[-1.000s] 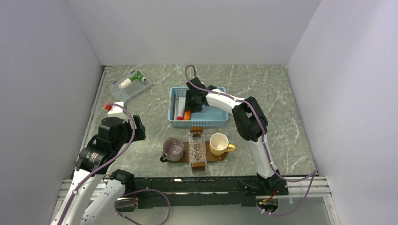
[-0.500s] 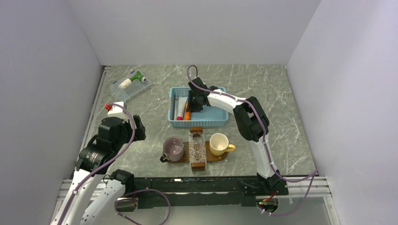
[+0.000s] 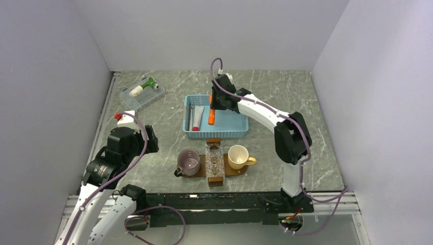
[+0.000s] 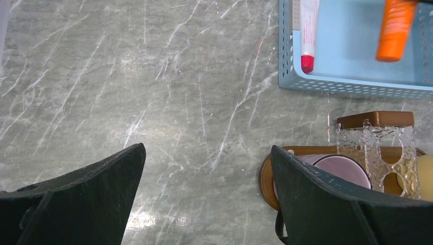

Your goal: Prepare toiletry sets of a toothbrush and toothpaste on the tray

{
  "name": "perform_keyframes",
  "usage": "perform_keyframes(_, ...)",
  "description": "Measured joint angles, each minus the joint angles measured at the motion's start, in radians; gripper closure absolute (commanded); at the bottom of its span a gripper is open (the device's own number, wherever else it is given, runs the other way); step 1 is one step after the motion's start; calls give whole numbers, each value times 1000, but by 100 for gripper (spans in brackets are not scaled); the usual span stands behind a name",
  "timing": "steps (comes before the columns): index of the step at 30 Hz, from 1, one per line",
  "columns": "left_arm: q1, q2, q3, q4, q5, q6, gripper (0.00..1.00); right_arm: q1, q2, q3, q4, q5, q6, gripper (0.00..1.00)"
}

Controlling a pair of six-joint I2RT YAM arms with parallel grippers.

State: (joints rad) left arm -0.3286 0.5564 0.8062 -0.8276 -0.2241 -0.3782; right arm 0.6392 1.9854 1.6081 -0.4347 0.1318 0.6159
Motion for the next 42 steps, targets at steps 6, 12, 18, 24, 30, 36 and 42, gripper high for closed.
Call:
perform_keyframes(6,1,12,0,0,11,0,1,0,-161,-89,63,15,-77,89)
perform_keyframes(12,2,12,0,13,51,9,1,15,-318,-193,107,-22,-166,89)
perform_keyframes(18,3,10,-6,45,182,18,1,96,-483,-308,122,-54,-274,89)
perform_keyframes(24,3,44,34,27,367,18,1,259,-639,-400,120,-37,-380,90)
perform_keyframes(30,3,108,180,-13,541,18,1,384,-768,-476,115,-4,-448,90)
perform_keyframes(36,3,129,278,-45,707,16,1,470,-826,-509,87,-3,-489,90)
perform_keyframes(42,3,164,291,-66,888,14,1,564,-825,-509,37,-6,-527,91)
